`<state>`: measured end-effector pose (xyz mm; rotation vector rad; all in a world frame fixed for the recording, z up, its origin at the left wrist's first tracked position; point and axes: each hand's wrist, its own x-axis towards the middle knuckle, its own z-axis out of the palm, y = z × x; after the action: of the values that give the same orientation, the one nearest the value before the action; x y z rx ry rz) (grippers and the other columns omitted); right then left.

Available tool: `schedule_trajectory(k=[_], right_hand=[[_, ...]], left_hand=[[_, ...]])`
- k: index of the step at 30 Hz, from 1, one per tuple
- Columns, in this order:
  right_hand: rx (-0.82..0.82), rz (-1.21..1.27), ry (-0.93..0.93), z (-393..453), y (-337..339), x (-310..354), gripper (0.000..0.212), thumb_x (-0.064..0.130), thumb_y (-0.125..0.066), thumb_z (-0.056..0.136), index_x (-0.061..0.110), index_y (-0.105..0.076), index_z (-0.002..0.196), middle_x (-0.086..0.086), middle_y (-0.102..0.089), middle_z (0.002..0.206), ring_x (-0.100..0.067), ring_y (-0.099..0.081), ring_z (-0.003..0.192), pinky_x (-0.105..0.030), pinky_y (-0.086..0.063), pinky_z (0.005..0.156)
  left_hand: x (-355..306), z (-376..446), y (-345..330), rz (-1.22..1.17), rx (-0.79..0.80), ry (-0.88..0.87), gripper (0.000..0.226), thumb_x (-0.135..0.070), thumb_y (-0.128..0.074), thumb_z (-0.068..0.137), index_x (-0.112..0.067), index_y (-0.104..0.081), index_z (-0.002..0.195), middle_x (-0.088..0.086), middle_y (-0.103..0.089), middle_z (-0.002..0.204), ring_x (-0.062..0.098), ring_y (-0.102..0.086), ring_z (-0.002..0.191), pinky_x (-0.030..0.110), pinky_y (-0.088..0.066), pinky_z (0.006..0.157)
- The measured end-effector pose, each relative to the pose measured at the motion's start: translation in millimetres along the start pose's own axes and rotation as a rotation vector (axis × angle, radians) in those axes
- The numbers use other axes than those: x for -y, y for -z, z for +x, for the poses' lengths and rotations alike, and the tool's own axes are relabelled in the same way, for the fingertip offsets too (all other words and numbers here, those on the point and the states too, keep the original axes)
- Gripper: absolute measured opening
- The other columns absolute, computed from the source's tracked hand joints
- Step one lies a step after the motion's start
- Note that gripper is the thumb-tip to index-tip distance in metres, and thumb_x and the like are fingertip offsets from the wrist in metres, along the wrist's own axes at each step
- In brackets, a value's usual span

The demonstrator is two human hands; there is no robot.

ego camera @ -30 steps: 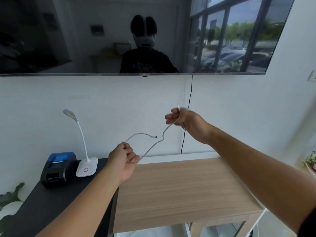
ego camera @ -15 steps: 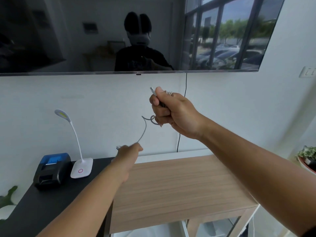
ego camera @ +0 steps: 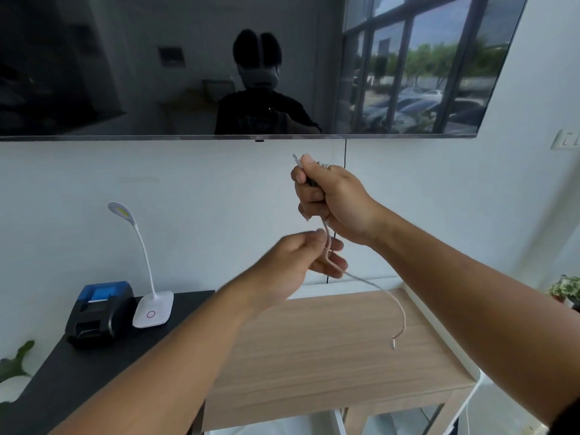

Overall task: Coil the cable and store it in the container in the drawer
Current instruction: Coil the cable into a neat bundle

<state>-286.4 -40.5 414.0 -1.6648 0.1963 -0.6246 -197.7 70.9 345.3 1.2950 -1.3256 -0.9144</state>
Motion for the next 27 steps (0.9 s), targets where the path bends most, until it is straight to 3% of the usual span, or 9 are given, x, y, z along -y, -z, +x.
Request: schedule_trajectory(k=[3,6,9,11,13,16,18,20,27], right_hand=[[-0.051,0.052,0.045,-7,-1,9,0.040,0.039,-0.034,0.113,0.019,-0.050,0.082,0.011,-0.031,0.061,-0.008,-0.030,0.049,-0.023,-0.037,0.060],[-0.029,0.065,0.103,-18,-6,22,0.041,0.038,-0.033,0.114,0.019,-0.050,0.082,0.012,-0.031,0.059,-0.007,-0.030,0.048,-0.025,-0.035,0.061],[0.152,0.014,0.097,-37,-16,28,0.040,0.036,-0.034,0.111,0.017,-0.051,0.081,0.010,-0.031,0.058,-0.009,-0.029,0.048,-0.026,-0.030,0.058],[0.375,-0.156,0.048,-52,-24,22,0.041,0.037,-0.037,0.111,0.017,-0.057,0.080,0.004,-0.036,0.056,-0.020,-0.035,0.048,-0.027,-0.037,0.055],[0.612,-0.483,-0.047,-64,-31,8,0.042,0.041,-0.041,0.110,0.018,-0.064,0.083,0.001,-0.044,0.060,-0.020,-0.045,0.054,-0.021,-0.043,0.060],[0.769,-0.990,-0.184,-67,-26,-21,0.042,0.047,-0.047,0.107,0.012,-0.064,0.090,-0.002,-0.057,0.076,-0.012,-0.051,0.064,-0.020,-0.047,0.063],[0.713,-1.108,-0.247,-61,-15,-39,0.046,0.048,-0.053,0.104,0.003,-0.060,0.098,-0.014,-0.059,0.087,-0.022,-0.051,0.069,-0.036,-0.049,0.068],[0.580,-1.032,-0.322,-55,-2,-50,0.043,0.047,-0.060,0.100,0.005,-0.058,0.107,-0.010,-0.054,0.086,-0.018,-0.048,0.070,-0.034,-0.045,0.067],[0.098,-0.278,-0.359,-44,23,-69,0.038,0.010,-0.053,0.066,0.011,-0.056,0.105,-0.006,-0.062,0.099,-0.020,-0.061,0.094,-0.034,-0.040,0.091]], left_hand=[[17,-2,-8,-0.235,0.063,0.065,0.045,-0.040,-0.037,0.107,-0.019,-0.053,0.070,-0.005,-0.056,0.077,0.024,-0.055,0.089,0.052,-0.043,0.110],[31,-2,-3,-0.479,0.074,0.079,0.048,-0.052,-0.037,0.100,-0.020,-0.039,0.064,0.002,-0.045,0.069,0.025,-0.055,0.078,0.052,-0.041,0.108],[32,3,-3,-0.453,-0.009,0.141,0.055,-0.062,-0.044,0.098,-0.024,-0.033,0.059,-0.002,-0.022,0.057,0.018,-0.025,0.051,0.039,-0.052,0.068],[25,10,-4,-0.261,-0.146,0.161,0.057,-0.049,-0.047,0.098,-0.028,-0.041,0.045,-0.008,-0.027,0.047,0.016,-0.026,0.046,0.029,-0.036,0.049],[18,18,5,-0.130,-0.262,0.214,0.070,-0.048,-0.044,0.101,-0.025,-0.044,0.036,-0.010,-0.034,0.041,0.011,-0.034,0.039,0.027,-0.028,0.048],[12,21,22,-0.106,-0.140,0.289,0.062,-0.055,-0.049,0.099,-0.025,-0.039,0.046,-0.007,-0.027,0.051,0.014,-0.019,0.045,0.025,-0.017,0.044],[17,16,29,0.042,-0.117,0.297,0.055,-0.056,-0.049,0.097,-0.027,-0.037,0.052,-0.006,-0.027,0.056,0.015,-0.016,0.048,0.023,-0.014,0.043],[21,10,32,0.057,-0.164,0.295,0.050,-0.054,-0.047,0.098,-0.028,-0.034,0.057,-0.007,-0.027,0.057,0.014,-0.017,0.047,0.021,-0.015,0.042],[47,-11,25,-0.049,-0.134,0.264,0.051,-0.052,-0.038,0.103,-0.028,-0.042,0.058,-0.008,-0.037,0.058,0.011,-0.019,0.046,0.019,-0.018,0.040]])
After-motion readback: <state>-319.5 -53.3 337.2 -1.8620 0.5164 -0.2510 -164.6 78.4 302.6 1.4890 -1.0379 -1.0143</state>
